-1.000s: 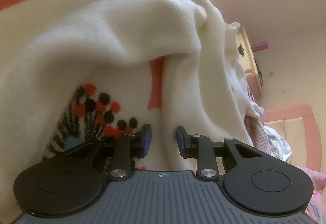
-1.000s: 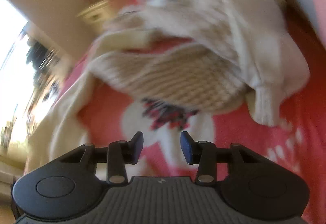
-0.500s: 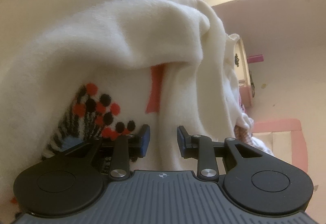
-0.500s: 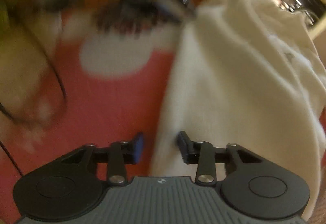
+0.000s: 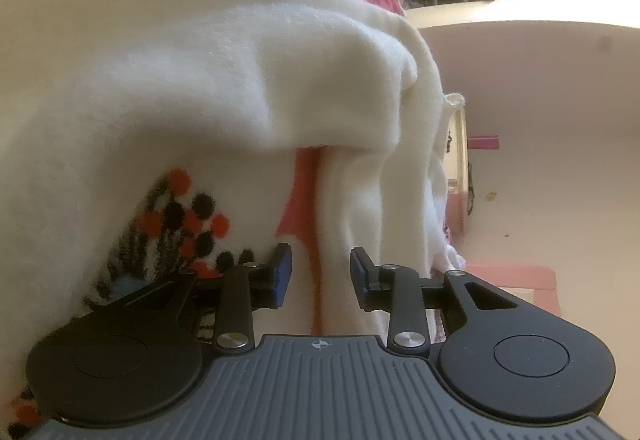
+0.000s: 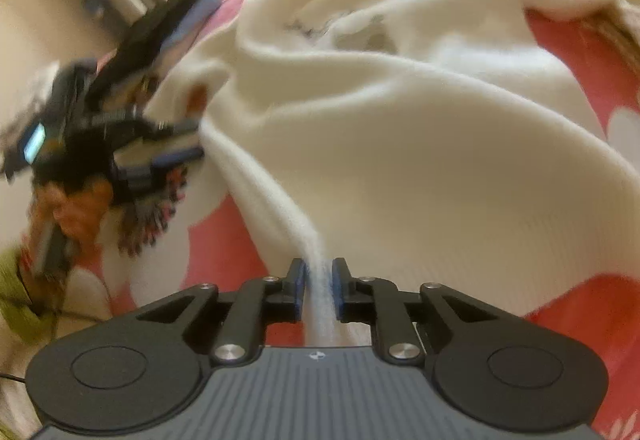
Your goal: Fold clothes
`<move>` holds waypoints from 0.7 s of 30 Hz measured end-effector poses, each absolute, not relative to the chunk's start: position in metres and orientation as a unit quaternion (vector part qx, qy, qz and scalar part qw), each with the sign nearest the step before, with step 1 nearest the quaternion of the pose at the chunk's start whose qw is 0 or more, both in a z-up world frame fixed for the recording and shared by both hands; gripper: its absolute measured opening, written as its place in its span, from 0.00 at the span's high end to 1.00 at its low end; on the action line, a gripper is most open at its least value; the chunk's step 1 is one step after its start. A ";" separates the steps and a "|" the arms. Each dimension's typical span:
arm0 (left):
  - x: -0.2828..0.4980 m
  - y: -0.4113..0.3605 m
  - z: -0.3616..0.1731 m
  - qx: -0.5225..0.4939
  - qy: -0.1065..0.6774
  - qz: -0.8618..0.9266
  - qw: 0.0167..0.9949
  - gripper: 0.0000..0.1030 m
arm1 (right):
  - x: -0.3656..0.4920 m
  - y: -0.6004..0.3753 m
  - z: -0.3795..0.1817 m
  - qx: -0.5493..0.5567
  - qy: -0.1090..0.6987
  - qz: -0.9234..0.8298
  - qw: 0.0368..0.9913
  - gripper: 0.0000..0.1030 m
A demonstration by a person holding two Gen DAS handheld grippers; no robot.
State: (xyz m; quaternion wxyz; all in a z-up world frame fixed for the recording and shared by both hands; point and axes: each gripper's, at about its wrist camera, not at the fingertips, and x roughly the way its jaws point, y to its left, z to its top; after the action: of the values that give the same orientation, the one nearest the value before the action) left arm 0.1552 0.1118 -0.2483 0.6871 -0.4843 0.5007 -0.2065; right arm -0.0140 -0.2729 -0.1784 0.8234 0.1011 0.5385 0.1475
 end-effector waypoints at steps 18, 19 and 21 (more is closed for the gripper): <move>0.148 0.103 -0.239 -0.427 0.497 -0.208 0.726 0.69 | -0.071 -0.176 -0.180 -0.199 0.492 0.241 0.812 0.42; 0.147 0.103 -0.239 -0.428 0.497 -0.207 0.726 0.69 | -0.072 -0.174 -0.185 -0.214 0.496 0.238 0.807 0.41; 0.146 0.104 -0.241 -0.433 0.496 -0.204 0.724 0.69 | -0.075 -0.169 -0.197 -0.242 0.502 0.234 0.797 0.46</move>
State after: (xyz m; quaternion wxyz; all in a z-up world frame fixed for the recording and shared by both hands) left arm 0.1462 0.1040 -0.2407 0.7242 -0.4332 0.4963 -0.2038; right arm -0.0749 -0.1692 -0.1966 0.7966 -0.2424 0.5021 0.2336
